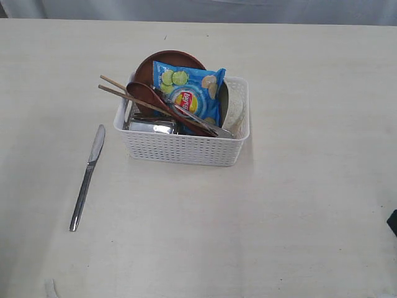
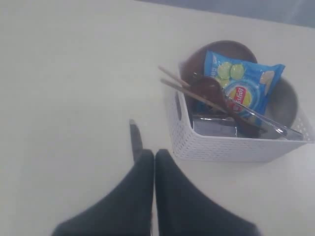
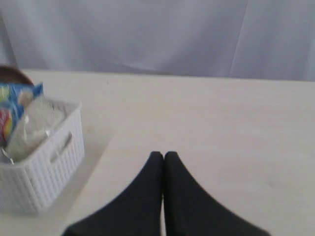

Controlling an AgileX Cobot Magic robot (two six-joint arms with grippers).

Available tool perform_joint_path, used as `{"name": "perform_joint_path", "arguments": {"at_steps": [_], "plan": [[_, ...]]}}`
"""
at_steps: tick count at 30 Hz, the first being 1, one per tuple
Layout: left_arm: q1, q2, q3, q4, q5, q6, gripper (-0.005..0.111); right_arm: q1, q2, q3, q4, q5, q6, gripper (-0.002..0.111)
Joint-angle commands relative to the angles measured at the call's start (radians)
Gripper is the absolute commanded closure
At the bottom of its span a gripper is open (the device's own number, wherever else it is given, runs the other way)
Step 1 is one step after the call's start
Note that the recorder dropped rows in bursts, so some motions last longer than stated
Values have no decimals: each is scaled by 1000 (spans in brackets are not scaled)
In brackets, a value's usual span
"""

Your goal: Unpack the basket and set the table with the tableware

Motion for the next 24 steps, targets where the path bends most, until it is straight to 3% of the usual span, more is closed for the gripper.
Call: {"name": "perform_joint_path", "arguments": {"at_steps": [1,5,13,18,24], "plan": [[-7,-6,6,6,-17,5,107,4,-7,1,154,-253,90,108],[-10,-6,6,1,-17,5,107,4,-7,1,186,-483,97,108],[-19,-6,6,-3,-17,5,107,4,-7,1,181,-726,101,108],[-19,-6,6,-3,-17,0,107,6,43,-172,30,-377,104,108],[-19,-6,6,-14,-17,-3,107,16,352,-482,-16,-109,97,108]]}}
